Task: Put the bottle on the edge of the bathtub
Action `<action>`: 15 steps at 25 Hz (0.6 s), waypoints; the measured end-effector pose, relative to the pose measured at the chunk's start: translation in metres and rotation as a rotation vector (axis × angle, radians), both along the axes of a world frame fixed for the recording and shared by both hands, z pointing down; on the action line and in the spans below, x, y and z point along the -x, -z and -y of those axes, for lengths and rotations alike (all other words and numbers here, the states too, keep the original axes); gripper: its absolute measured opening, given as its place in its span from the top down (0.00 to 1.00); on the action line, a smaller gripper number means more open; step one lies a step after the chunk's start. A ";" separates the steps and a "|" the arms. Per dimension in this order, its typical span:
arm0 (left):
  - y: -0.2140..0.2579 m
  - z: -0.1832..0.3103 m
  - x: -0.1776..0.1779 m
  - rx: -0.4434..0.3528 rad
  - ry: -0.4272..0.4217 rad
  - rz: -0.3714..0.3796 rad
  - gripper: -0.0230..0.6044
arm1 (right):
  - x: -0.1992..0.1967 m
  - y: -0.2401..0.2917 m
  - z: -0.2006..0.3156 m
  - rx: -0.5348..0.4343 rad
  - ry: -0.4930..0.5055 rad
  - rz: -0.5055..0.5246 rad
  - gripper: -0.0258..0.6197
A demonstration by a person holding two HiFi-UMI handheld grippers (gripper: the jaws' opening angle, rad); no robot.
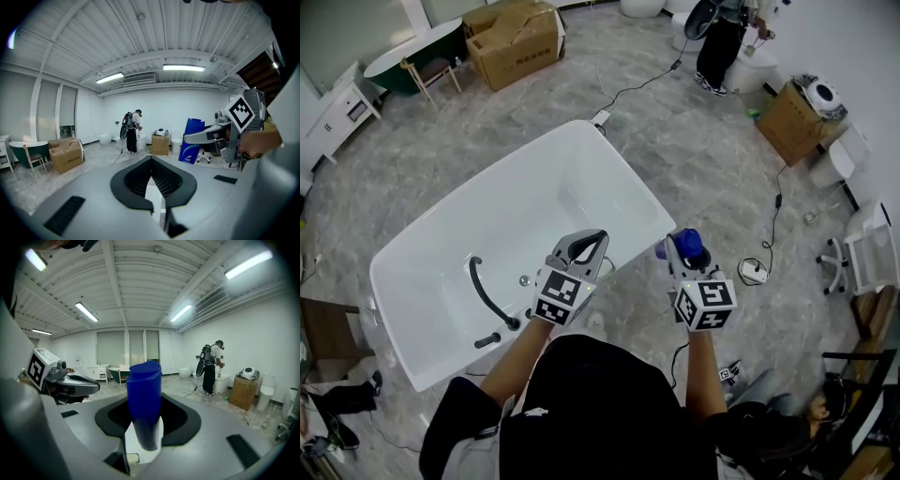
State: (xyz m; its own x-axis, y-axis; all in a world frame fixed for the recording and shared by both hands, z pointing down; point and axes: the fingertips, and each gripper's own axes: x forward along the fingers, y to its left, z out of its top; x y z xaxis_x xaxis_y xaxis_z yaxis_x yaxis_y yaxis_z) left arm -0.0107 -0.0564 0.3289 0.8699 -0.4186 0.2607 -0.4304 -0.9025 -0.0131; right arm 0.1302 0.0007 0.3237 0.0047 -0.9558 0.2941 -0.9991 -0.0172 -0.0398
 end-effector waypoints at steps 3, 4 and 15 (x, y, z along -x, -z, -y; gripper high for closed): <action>-0.004 0.019 0.002 0.007 0.015 -0.001 0.94 | 0.000 -0.006 0.023 0.010 0.017 0.001 0.71; -0.007 0.024 0.002 0.017 0.023 0.001 0.94 | 0.000 -0.009 0.029 0.014 0.023 0.003 0.71; -0.045 0.072 0.003 0.091 0.133 0.043 0.94 | -0.006 -0.046 0.086 0.080 0.125 -0.008 0.71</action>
